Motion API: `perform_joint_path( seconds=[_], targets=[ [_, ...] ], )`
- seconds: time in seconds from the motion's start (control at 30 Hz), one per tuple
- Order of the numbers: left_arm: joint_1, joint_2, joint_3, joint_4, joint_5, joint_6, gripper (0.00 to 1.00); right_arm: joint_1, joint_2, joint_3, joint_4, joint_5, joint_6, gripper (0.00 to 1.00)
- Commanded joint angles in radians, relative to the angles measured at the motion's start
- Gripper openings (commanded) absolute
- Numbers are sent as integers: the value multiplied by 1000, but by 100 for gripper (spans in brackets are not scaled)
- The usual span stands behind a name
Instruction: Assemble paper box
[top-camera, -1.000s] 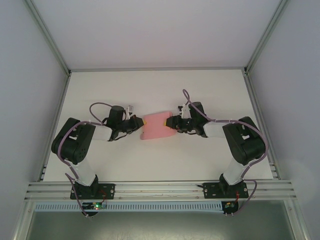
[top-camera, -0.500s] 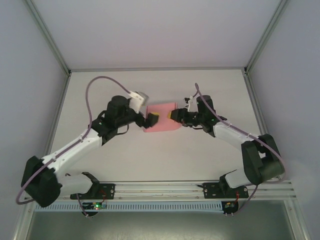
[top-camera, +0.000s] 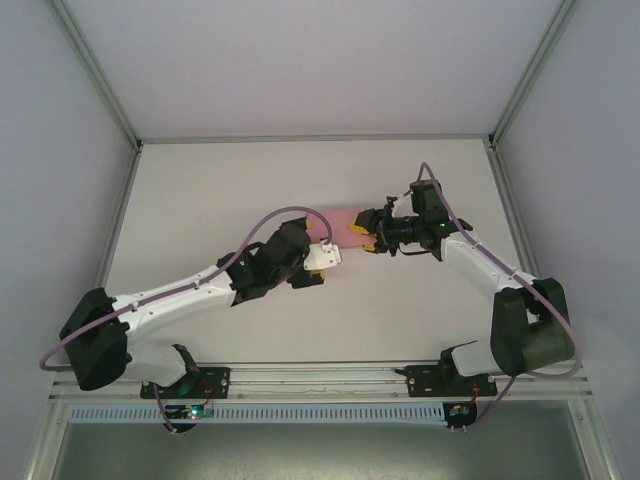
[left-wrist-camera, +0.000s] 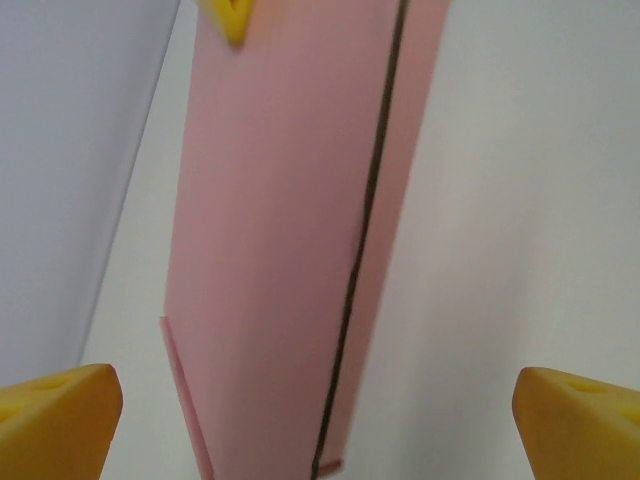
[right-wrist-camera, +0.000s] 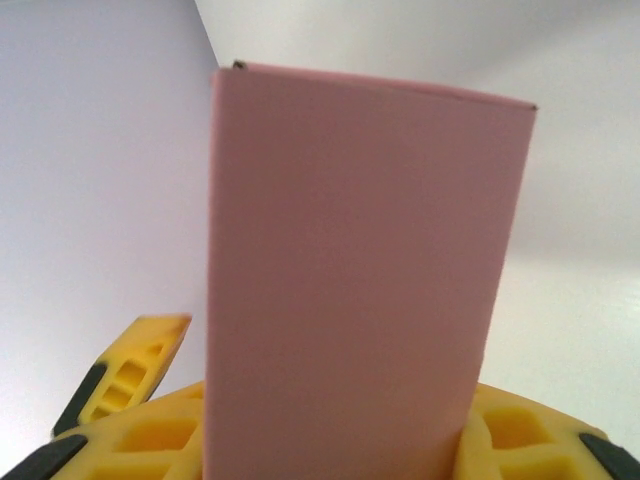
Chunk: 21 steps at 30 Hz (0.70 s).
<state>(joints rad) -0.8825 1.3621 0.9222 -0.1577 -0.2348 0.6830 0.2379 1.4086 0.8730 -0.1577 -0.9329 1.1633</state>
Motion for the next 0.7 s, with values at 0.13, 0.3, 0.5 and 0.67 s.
perform_joint_path(
  seconds=[0.13,0.3,0.5,0.67],
  targets=[
    [12,29,-29,149,-159,118,82,0,-41,17,-122,-106,42,36],
    [16,20,-13,128,-111,89,53,0,-63,5,-125,-112,30,40],
    [16,-20,-8,95,-4,68,35,0,-68,-1,-128,-87,2,62],
    [55,-13,19,-31,94,29,33,-10,-99,100,-295,1,-268,72]
  ],
)
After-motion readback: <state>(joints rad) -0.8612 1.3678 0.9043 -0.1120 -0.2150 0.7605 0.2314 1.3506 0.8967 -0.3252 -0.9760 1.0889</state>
